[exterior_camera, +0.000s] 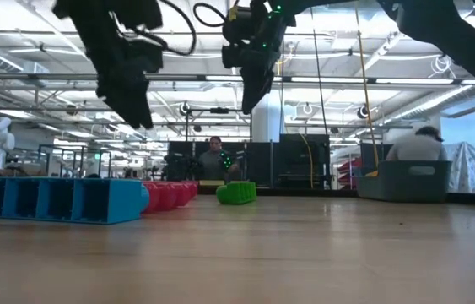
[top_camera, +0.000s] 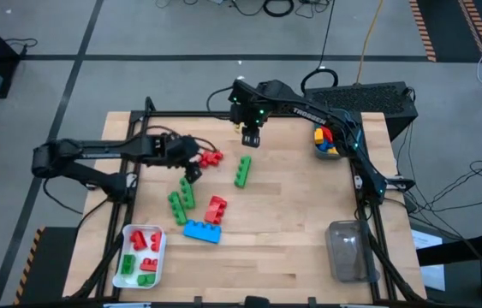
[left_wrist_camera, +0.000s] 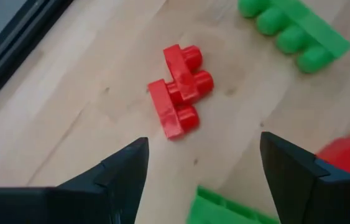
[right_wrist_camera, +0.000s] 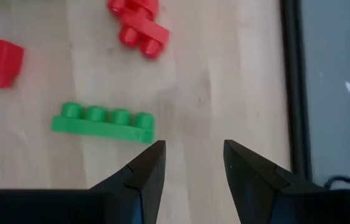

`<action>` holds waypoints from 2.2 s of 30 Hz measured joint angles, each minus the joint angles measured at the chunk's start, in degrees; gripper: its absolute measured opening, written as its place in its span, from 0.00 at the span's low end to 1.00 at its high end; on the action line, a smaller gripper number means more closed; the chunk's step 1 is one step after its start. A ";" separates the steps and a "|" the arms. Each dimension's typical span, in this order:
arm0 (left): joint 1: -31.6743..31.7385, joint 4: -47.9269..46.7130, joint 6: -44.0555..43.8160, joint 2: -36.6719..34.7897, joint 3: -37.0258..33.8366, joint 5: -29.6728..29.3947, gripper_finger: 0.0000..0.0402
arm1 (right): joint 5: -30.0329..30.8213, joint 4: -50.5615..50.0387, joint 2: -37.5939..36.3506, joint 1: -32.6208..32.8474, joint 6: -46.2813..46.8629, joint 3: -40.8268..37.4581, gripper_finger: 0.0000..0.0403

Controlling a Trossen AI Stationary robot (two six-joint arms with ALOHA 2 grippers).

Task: Sort blocks by size
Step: Put the two stud red game piece into the white bin

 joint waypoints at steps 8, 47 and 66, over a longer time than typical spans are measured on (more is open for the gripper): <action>5.01 6.15 3.60 6.53 0.00 2.96 0.65 | 1.73 -4.21 -0.74 0.46 2.00 -0.07 0.37; 9.25 12.00 6.57 13.56 0.00 11.59 0.65 | 8.76 45.70 -46.52 11.99 23.66 -70.22 0.37; 14.49 12.77 6.95 26.53 0.14 11.41 0.61 | 6.91 62.49 -46.69 14.12 27.21 -83.01 0.37</action>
